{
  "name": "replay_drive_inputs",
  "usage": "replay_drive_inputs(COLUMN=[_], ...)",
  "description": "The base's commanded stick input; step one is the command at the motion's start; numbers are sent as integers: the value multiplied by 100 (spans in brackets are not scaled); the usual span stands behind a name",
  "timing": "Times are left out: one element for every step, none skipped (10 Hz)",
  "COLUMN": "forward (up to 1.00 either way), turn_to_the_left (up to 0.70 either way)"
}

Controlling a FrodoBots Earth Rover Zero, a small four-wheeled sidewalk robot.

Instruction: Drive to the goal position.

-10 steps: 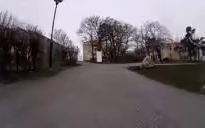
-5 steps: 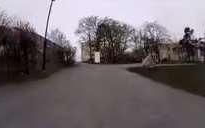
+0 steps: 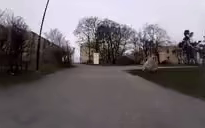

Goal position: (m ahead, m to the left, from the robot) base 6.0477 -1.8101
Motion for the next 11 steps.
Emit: replay_drive_inputs(forward=[100,100,100,100,100,100,100,100,100,100,100], turn_to_the_left=[0,0,0,0,0,0,0,0,0,0,0])
